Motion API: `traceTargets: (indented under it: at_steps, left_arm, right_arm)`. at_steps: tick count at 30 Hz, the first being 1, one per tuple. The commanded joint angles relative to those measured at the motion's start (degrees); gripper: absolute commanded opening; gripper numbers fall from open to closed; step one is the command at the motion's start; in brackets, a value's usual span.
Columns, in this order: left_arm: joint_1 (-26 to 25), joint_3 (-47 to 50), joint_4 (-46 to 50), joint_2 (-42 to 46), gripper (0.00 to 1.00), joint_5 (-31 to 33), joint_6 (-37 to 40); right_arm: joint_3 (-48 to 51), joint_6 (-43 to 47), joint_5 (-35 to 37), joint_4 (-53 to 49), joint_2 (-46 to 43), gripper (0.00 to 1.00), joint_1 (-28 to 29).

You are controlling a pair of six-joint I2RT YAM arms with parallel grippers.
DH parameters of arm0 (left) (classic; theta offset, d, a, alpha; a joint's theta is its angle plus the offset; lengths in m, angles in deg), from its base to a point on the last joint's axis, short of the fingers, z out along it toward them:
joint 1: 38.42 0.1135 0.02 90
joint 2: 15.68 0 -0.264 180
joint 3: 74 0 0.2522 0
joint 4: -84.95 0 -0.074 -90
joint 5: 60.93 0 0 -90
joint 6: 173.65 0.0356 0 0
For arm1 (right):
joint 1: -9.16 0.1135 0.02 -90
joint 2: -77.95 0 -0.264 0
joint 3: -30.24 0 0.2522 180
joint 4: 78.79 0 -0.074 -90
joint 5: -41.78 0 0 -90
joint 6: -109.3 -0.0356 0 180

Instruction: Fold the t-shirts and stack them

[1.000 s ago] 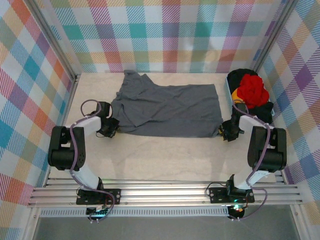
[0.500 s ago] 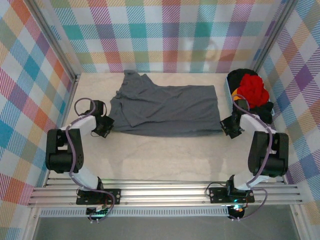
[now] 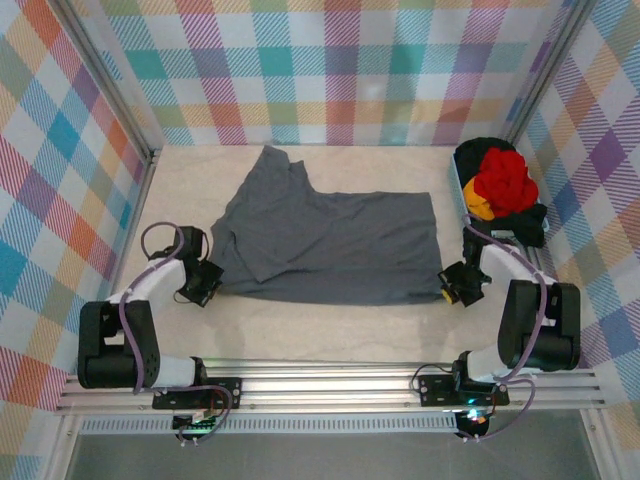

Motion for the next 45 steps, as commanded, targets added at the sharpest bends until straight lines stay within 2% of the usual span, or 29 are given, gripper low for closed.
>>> traceTargets:
  at_steps: [1, 3, 4, 8, 10, 12, 15, 19, 25, 29, 35, 41, 45]
  left_arm:
    - [1.05, 2.35, 2.37, 2.33, 0.00, 0.78, -1.38]
    - [1.05, 3.50, 1.33, 2.83, 0.02, -1.45, -1.44]
    - [1.05, 3.83, 0.78, 3.22, 0.08, -2.69, -1.42]
    - [1.05, 2.42, 3.37, 6.61, 0.39, -3.89, -1.55]
    - [1.04, -0.05, 6.64, 9.63, 0.48, -2.42, -1.50]
    - [1.05, -2.83, 8.41, 12.51, 0.49, -1.66, -1.33]
    - [0.75, -4.74, 2.94, 13.95, 0.45, -6.74, -1.27]
    - [-2.47, -8.32, 0.78, 4.66, 0.44, -14.28, -1.79]
    - [-10.83, -5.83, -8.27, -2.26, 0.44, -16.27, -9.07]
    - [-14.93, -5.64, -10.13, -5.64, 0.41, -13.35, -11.68]
    - [-15.44, -7.18, -3.16, -7.24, 0.39, -6.73, -9.10]
    - [-17.54, -5.91, -7.13, -8.98, 0.41, -8.70, -11.16]
    - [-19.18, -6.70, -9.56, -10.75, 0.37, -8.69, -12.32]
  right_arm:
    - [0.46, -0.45, 2.55, -5.11, -3.43, 0.09, -0.26]
    - [0.59, -1.37, 3.22, -5.41, -4.74, 0.22, -0.28]
    - [0.57, -1.74, 3.58, -5.43, -5.37, 0.28, -0.26]
    - [-0.61, -2.46, 4.27, -6.80, -7.37, 0.34, -0.30]
    - [-1.37, -2.77, 5.27, -7.68, -9.66, 0.35, 0.01]
    - [-2.02, -2.12, 6.26, -7.23, -12.20, 0.35, 0.73]
    - [-2.69, 2.92, 0.35, 1.00, -13.59, 0.36, 3.72]
    - [-8.72, 8.81, -0.61, 3.87, -9.46, 0.44, 13.27]
    - [-11.41, 8.95, -6.81, 9.92, -4.42, 0.52, 19.20]
    - [-12.15, 8.09, -8.19, 10.81, -2.06, 0.51, 21.24]
    - [-11.89, 7.03, -7.88, 10.76, -2.28, 0.52, 22.37]
    - [-11.98, 6.76, -7.64, 10.98, -1.94, 0.52, 22.38]
    - [-12.07, 6.76, -7.62, 10.85, -1.75, 0.51, 22.35]
